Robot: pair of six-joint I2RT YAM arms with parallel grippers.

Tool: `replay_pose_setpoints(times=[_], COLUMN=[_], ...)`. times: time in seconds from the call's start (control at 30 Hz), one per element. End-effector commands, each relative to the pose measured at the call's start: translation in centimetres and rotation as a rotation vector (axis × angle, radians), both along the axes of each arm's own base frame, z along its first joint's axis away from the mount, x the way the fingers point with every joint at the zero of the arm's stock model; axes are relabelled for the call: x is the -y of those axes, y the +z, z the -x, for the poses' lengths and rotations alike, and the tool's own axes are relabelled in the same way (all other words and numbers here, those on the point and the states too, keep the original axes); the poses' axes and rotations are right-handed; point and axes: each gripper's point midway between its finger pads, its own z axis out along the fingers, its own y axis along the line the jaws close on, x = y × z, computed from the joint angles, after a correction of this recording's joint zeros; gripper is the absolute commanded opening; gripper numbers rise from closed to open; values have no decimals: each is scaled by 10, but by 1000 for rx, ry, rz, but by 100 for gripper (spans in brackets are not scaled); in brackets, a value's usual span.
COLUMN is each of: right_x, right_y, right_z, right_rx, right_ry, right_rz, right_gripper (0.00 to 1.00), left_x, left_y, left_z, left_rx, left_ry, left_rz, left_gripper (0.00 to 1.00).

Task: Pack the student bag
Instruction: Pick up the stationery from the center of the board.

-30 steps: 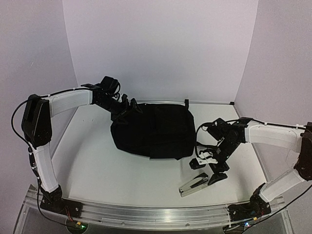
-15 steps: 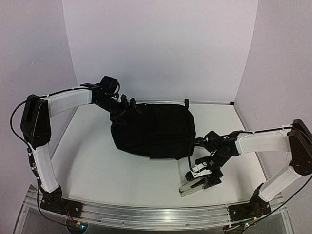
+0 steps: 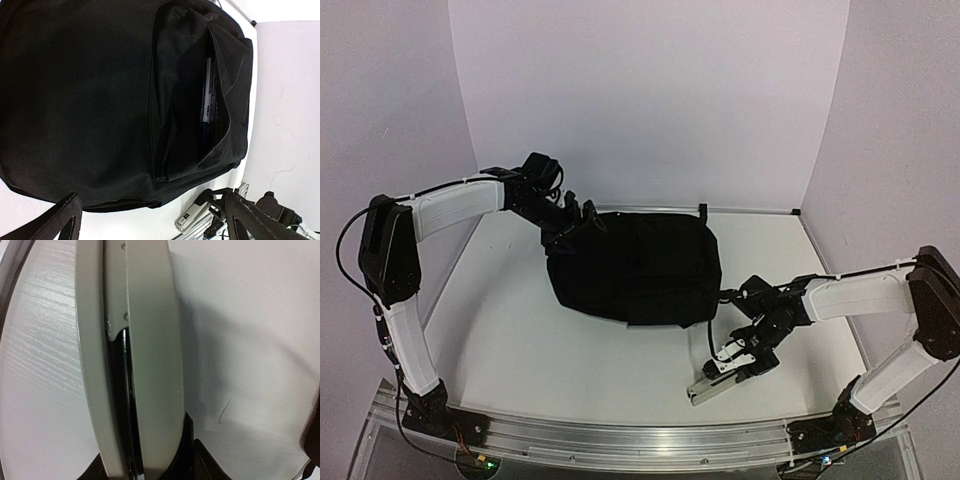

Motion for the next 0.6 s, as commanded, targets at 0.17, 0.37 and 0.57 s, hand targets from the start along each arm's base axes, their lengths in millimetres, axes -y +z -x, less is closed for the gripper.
replay_pose_setpoints(times=[0.17, 0.37, 0.57], right_x=[-63, -94, -110], right_y=[108, 173, 196], right_z=[-41, -58, -57], right_rx=[194, 304, 359], right_ry=[14, 81, 180], right_rz=[-298, -437, -510], right_gripper=[38, 32, 25], left_x=[22, 69, 101], left_y=[61, 77, 67], left_z=[24, 64, 85], left_rx=[64, 22, 35], left_ry=[-270, -498, -643], left_rz=[192, 327, 336], left_gripper=[100, 100, 98])
